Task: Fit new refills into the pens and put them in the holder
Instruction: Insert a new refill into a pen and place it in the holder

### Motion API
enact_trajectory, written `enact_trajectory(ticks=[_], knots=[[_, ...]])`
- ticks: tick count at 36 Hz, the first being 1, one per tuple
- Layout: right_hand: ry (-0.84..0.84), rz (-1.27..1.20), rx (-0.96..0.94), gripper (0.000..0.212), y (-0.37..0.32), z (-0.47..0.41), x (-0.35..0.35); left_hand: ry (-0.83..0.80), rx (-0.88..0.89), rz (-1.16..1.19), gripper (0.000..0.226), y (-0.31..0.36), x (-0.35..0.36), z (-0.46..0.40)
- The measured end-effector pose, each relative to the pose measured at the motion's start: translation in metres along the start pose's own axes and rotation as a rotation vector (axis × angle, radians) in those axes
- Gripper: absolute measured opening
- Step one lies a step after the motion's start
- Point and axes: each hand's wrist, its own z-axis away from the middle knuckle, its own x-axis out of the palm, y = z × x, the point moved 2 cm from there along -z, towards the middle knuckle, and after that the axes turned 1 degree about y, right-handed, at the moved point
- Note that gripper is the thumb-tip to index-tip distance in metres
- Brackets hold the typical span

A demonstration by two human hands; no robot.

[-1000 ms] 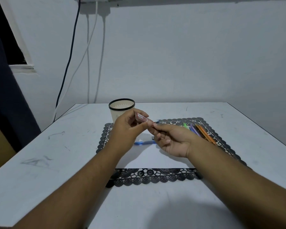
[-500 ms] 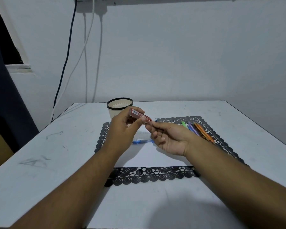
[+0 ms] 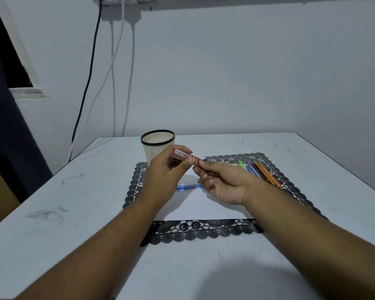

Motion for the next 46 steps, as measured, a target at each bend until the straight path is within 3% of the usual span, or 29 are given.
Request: enact_trajectory(ticks=[5,11,17,21,25,30,33,38,46], knots=[[0.060,0.097,-0.161,0.013,-0.008,0.004,0.000,-0.023,-0.053,-0.077,0.018,-0.001,-0.005,-0.003],[0.291,0.880,-0.681,0.011,-0.028,0.027,0.004,-0.100,-0.083,-0.412,0.018,-0.010,-0.010,-0.003],[0.291,1.128,-0.836,0.008,-0.026,0.028,0.009,-0.171,-0.018,-0.406,0.033,-0.012,-0.002,-0.003],[0.287,1.046,-0.817,0.009,-0.028,0.028,0.006,-0.179,-0.020,-0.413,0.025,-0.014,-0.002,-0.003],[0.301,0.873,-0.727,0.011,-0.029,0.027,0.003,-0.168,-0.075,-0.239,0.019,-0.013,-0.003,-0.004],[0.213,0.237,-0.436,0.012,-0.021,0.019,0.004,-0.072,-0.059,0.088,0.024,0.002,-0.004,-0.005],[0.123,-0.022,-0.242,0.012,-0.010,0.012,0.007,-0.072,0.007,0.151,0.030,0.008,-0.003,-0.003],[0.034,-0.078,-0.079,0.011,0.004,0.003,0.006,-0.039,0.099,0.014,0.024,0.008,-0.001,-0.003],[-0.006,-0.100,-0.066,0.017,0.005,0.001,0.008,0.037,0.165,-0.035,0.020,0.016,-0.009,-0.004]])
